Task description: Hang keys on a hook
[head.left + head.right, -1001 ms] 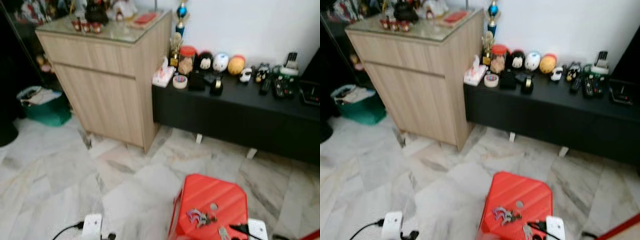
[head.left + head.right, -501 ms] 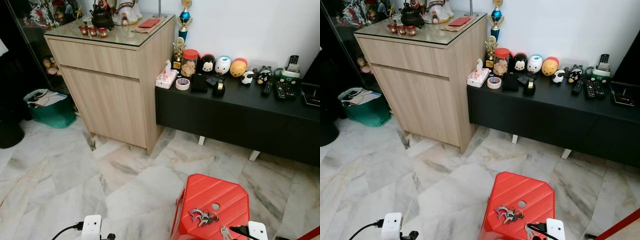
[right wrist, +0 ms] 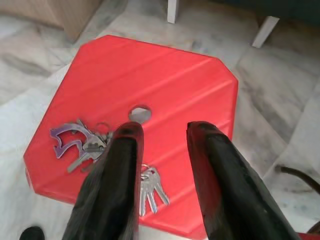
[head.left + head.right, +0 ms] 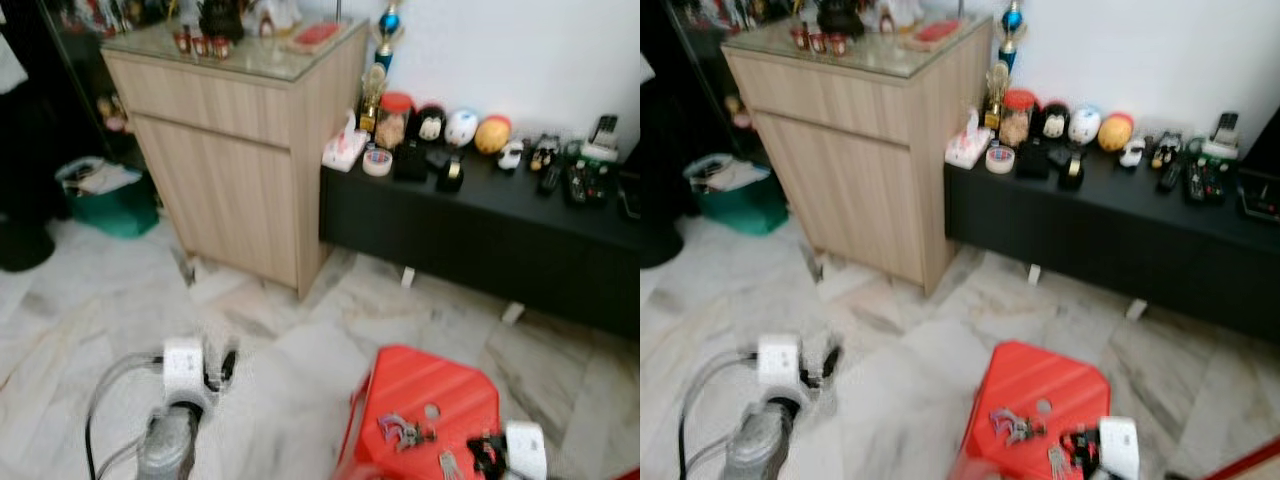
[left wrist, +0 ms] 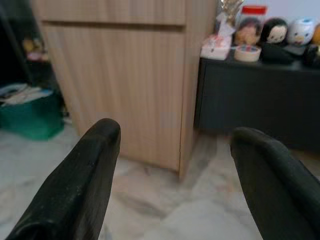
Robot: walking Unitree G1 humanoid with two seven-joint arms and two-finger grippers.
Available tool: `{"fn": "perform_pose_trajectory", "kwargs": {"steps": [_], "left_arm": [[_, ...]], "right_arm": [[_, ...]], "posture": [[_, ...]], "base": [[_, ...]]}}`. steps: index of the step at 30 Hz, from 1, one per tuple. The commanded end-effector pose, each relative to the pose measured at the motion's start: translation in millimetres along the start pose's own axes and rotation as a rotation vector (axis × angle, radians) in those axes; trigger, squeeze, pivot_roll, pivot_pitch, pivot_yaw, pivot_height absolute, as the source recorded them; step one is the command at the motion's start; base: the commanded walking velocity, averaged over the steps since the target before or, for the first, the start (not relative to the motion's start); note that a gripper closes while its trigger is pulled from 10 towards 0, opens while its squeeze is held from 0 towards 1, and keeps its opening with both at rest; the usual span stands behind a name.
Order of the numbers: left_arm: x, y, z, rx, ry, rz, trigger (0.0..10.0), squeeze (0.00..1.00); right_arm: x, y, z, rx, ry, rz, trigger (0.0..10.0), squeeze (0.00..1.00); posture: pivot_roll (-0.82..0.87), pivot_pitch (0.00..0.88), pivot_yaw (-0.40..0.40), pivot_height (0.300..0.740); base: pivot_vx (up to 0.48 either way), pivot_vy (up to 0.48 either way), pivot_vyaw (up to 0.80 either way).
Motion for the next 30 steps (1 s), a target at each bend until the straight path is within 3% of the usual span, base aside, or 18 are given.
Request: {"fn": "perform_pose_trajectory", "kwargs": {"steps": [1,4,9,11,12,13,15,18,22,26,27,28,29,30], "left_arm": [[-0.9,-32,-14.0,0.127,0.008,-0.017,10.0,0.0],[2.9,-32,-12.4,0.13,0.024,-0.013,10.0,0.0],[4.2,-8,-14.6,0.071,0.015,-0.003,10.0,0.0],[5.8,0,-23.4,0.051,-0.024,0.033,10.0,0.0],[7.5,1,-25.7,0.05,-0.027,0.038,10.0,0.0],[7.5,1,-25.7,0.05,-0.027,0.038,10.0,0.0],[10.9,2,-28.9,0.047,-0.027,0.044,10.0,0.0],[9.1,5,-30.4,0.048,-0.015,0.039,10.0,0.0],[-0.9,16,-30.5,0.029,-0.015,0.023,10.0,0.0],[-4.5,21,-28.6,0.004,-0.007,0.007,10.0,0.0],[-4.6,22,-28.3,0.001,-0.002,0.004,10.0,0.0],[-4.2,24,-25.7,-0.006,0.016,-0.005,10.0,0.0],[-4.2,24,-25.7,-0.006,0.016,-0.005,10.0,0.0],[-5.0,24,-21.1,-0.007,0.025,-0.017,10.0,0.0]], "right_arm": [[-4.4,-8,-3.9,0.034,-0.014,0.001,10.0,0.0],[-5.2,-9,-4.5,0.034,-0.02,-0.006,10.0,0.0],[-5.0,-6,-6.4,-0.022,-0.022,0.046,10.0,0.0],[45.0,91,19.3,-0.395,0.122,-0.141,10.0,0.0],[62.7,124,20.3,-0.512,0.151,-0.184,10.0,0.0],[62.7,124,20.3,-0.512,0.151,-0.184,10.0,0.0],[72.4,163,11.3,-0.661,0.147,-0.23,10.0,0.0],[74.2,197,-6.3,-0.795,0.146,-0.262,10.0,0.0],[83.9,209,-5.1,-0.81,0.148,-0.153,10.0,0.0],[89.7,205,-8.0,-0.771,0.148,-0.127,10.0,0.0],[89.8,200,-9.4,-0.743,0.141,-0.131,10.0,0.0],[85.0,177,-7.3,-0.644,0.12,-0.103,10.0,0.0],[85.0,177,-7.3,-0.644,0.12,-0.103,10.0,0.0],[77.4,153,-1.5,-0.556,0.081,-0.072,10.0,0.0]], "posture": [[0.02,0.0,-0.04,0.74],[0.02,0.0,-0.043,0.74],[0.02,0.0,-0.036,0.74],[0.02,0.0,-0.032,0.74],[0.02,0.0,-0.032,0.74],[0.02,0.0,-0.032,0.74],[0.01,0.0,-0.032,0.74],[0.0,0.0,-0.028,0.74],[0.02,0.0,-0.032,0.74],[0.02,0.0,-0.037,0.74],[0.02,0.0,-0.039,0.74],[0.01,0.0,-0.037,0.74],[0.01,0.0,-0.037,0.74],[0.0,0.0,-0.035,0.74]], "base": [[0.0,0.0,0.0],[0.0,0.0,0.0],[0.0,0.0,0.0],[0.0,0.0,0.0],[0.0,0.0,0.0],[0.0,0.0,0.0],[0.0,0.0,0.0],[0.0,0.0,0.0],[0.0,0.0,0.0],[0.0,0.0,0.0],[0.0,0.0,0.0],[0.0,0.0,0.0],[0.0,0.0,0.0],[0.0,0.0,0.0]]}}
Point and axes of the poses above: a point about 5 cm out from each wrist's last joint towards the gripper, its own z axis pointing out of the wrist towards the gripper, its own y axis along the axis of the wrist's last joint, x = y × z, the point moved 3 cm from there along z, pointing out of the wrist towards the gripper, and after that the axes turned 4 degrees about -z, right-handed, at the moved point
